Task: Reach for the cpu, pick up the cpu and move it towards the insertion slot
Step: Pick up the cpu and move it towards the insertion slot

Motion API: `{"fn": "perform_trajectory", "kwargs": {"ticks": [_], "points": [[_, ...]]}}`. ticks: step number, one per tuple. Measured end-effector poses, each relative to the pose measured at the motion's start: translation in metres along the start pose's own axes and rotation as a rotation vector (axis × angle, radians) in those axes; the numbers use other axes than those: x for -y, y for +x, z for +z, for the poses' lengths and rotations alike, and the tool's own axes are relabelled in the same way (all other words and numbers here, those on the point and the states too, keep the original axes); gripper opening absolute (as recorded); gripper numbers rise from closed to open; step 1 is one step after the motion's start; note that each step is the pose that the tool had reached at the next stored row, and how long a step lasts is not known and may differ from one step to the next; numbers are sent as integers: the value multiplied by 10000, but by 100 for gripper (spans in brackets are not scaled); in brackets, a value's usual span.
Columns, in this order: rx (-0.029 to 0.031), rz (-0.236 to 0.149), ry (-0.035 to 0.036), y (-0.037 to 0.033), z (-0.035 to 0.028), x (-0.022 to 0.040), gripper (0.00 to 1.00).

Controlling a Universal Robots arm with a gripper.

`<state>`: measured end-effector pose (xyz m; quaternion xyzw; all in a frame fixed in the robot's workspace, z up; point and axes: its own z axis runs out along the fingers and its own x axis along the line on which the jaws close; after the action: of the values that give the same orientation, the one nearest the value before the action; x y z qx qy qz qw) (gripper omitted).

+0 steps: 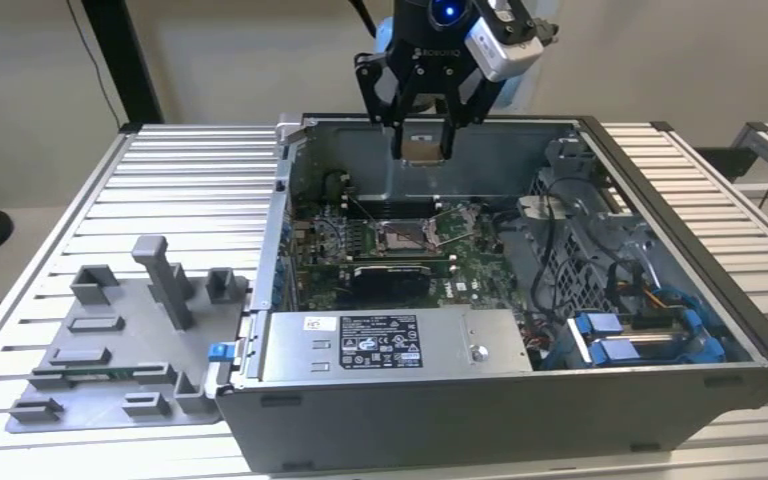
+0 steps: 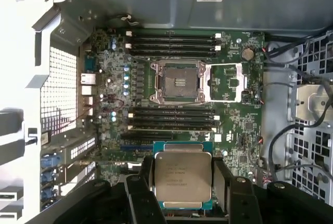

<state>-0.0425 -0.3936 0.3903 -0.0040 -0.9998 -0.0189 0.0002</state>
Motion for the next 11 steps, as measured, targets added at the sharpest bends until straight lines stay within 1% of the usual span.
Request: {"fn": "perform_trajectory", "kwargs": {"ticks": [11], "points": [[0,-1,-1,-4,19,-161,0]]}}
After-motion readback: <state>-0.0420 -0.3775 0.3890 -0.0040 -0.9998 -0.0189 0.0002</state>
